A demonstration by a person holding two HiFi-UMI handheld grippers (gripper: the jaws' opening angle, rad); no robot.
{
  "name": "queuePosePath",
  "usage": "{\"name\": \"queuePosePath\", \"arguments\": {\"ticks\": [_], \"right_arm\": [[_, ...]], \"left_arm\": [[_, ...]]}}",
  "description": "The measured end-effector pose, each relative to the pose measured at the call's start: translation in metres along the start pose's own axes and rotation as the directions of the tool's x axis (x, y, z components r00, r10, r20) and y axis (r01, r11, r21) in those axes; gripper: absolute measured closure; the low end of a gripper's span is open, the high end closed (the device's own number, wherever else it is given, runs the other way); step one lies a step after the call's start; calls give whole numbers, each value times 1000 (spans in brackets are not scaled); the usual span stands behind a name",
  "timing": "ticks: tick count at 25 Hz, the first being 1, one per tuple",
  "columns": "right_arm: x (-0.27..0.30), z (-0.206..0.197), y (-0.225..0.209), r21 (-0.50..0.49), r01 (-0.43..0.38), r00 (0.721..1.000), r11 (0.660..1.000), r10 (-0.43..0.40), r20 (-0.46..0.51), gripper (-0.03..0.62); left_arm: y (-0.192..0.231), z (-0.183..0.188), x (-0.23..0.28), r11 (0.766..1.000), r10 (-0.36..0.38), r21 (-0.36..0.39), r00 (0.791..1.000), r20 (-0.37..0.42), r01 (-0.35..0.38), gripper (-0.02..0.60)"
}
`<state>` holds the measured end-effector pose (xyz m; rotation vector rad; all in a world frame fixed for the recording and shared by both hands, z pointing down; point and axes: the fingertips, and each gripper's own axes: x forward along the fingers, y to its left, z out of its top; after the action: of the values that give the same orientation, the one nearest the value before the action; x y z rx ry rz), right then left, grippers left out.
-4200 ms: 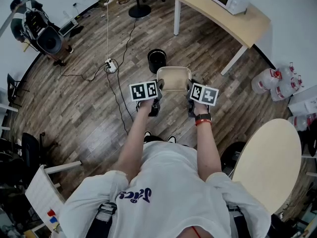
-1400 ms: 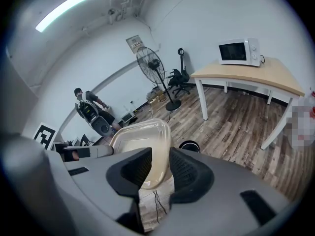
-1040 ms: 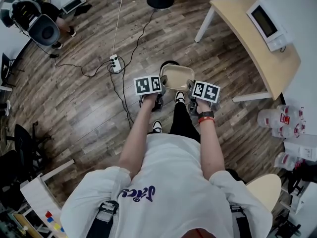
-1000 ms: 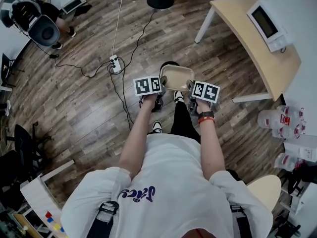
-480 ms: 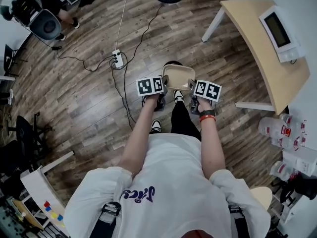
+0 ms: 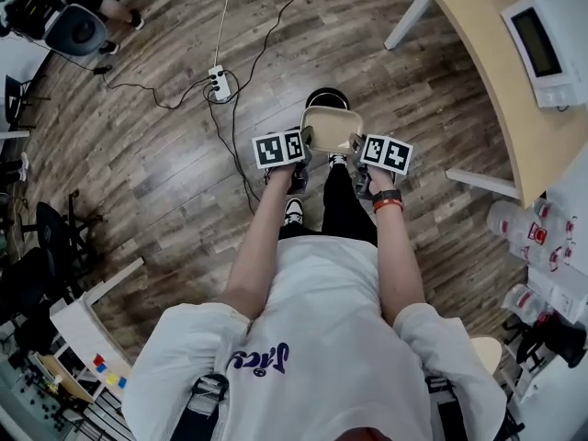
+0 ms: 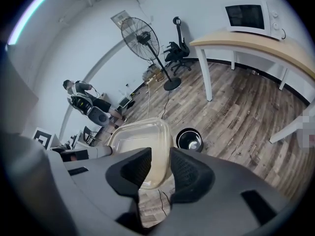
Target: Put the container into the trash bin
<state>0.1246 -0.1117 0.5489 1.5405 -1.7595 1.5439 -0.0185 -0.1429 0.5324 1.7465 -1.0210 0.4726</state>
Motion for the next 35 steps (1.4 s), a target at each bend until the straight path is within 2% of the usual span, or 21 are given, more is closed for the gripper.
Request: {"name": "queuePosePath", "arguments": {"ticks": [6,21,31,35], "right_arm": [[27,3,-22,4,-2,999,1000,3,-53,474],[85,-2,-58,39,13,990,999,-8,-144,473],[129,7,-78,78,15,983,997,0,-183,473],[150,17,-99,74,25,982,997,-10,-190,473]], "left_arm": [[12,-7,32,999,4,-44,1000,-28,-6,449],[43,-17,93,996,45,-69,993,-111,-53,449],[65,-10,134,993,69,-89,987,-148,-83,449],[69,-10,165,992,71,-96,986,-148,-86,449]]}}
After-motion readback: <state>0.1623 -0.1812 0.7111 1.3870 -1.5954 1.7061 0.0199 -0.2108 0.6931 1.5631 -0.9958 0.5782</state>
